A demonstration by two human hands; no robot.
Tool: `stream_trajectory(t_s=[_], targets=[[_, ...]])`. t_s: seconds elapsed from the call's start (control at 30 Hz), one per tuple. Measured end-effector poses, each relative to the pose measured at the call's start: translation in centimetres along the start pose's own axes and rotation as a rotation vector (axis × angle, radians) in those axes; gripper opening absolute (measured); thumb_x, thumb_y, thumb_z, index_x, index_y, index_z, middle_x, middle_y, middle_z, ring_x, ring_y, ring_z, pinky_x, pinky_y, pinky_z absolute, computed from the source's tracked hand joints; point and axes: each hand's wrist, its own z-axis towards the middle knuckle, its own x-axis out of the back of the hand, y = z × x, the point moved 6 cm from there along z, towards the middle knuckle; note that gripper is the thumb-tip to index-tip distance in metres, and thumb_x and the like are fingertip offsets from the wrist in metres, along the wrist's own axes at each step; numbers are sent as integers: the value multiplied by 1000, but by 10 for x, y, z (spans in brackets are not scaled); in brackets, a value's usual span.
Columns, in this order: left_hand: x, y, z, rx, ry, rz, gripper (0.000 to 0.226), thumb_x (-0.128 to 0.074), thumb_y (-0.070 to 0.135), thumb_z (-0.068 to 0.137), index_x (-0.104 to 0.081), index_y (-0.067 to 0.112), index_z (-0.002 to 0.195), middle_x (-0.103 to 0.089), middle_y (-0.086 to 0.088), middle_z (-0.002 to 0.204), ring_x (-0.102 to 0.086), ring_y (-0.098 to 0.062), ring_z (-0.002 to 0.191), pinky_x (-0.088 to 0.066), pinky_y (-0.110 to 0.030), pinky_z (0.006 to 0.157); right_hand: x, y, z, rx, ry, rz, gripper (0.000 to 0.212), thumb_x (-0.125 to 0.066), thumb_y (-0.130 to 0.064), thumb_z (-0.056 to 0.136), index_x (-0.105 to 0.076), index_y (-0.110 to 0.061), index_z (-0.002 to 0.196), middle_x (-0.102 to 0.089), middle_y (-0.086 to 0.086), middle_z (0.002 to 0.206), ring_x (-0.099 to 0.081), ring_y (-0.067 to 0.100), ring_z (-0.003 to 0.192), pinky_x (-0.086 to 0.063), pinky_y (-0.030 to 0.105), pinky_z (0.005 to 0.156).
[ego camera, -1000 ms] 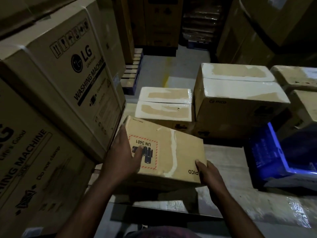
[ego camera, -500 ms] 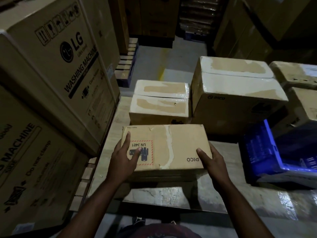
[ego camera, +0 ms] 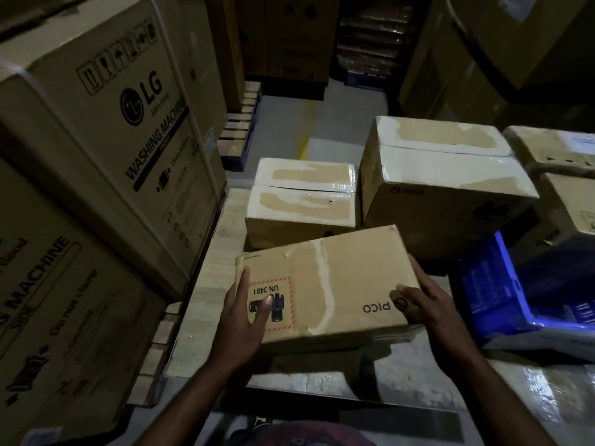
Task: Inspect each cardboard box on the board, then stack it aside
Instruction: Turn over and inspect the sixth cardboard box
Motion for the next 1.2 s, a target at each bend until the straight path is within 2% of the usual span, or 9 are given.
stream_trajectory(t_s=[0.17,0.37,0.5,0.6,0.7,0.8,0.93,1.1,1.2], targets=[[-19,-9,2,76,-145,-91,70,-37,50,96,-7,35,158,-28,-2,155,-37,-5,128,-37,-7,91,-3,-31,-17,97,-71,11,63,-52,-65,82,-45,-53,144,-56,-10,145,-61,16,122,-51,35,89],[3,30,3,54,-178,9,67,-32,57,98,-21,27,156,-12,5,166,-9,-11,152,-14,-33,121,-49,-42,-32,270,-105,-231,53,-37,-64,88,-37,-62,141,-32,-38,151,-27,-2,147,-25,32,119],[13,112,-24,-135,-252,-272,68,-36,70,89,-21,50,152,-17,29,160,-17,3,148,-24,-35,121,-87,-47,-42,379,-169,-412,47,-39,-45,101,-34,-47,148,-24,-26,160,-15,-8,149,-17,19,119],[20,146,-34,-355,-215,-192,58,-45,54,95,-26,51,151,-8,27,163,-6,5,149,-21,-31,120,-103,-47,-47,421,-228,-483,50,-42,-44,101,-34,-42,151,-23,-23,162,-12,-8,149,-17,17,119],[26,148,-32,-412,-153,-127,46,-51,20,98,-50,43,138,-2,18,166,-3,8,148,-29,-18,115,-84,-25,-35,353,-139,-543,56,-40,-55,101,-30,-38,153,-19,-19,164,-16,0,151,-24,29,121],[42,130,-28,-310,-154,-262,44,-47,19,90,-63,43,124,-7,26,163,-14,11,145,-40,-10,101,-51,3,-21,182,-23,-681,69,-31,-69,96,-26,-34,156,-31,-6,163,-38,16,145,-43,46,112],[64,102,-24,-222,-145,-374,53,-46,15,84,-64,41,127,-18,32,159,-19,7,146,-34,-36,113,-35,22,-24,36,-47,-451,53,-42,-60,95,-40,-39,145,-56,-17,138,-59,0,114,-50,26,90],[80,80,-21,-186,-66,-401,55,-41,13,81,-63,29,129,-28,33,155,-28,15,139,-32,-5,100,-55,21,-32,73,-109,-229,49,-50,-50,95,-48,-47,143,-69,-22,122,-65,-1,112,-52,29,94],[74,61,-21,-137,-40,-424,53,-42,15,82,-63,28,129,-30,30,155,-30,15,138,-35,-5,100,-54,14,-33,112,-94,-216,52,-54,-48,93,-47,-46,144,-70,-21,119,-67,1,109,-56,32,91]])
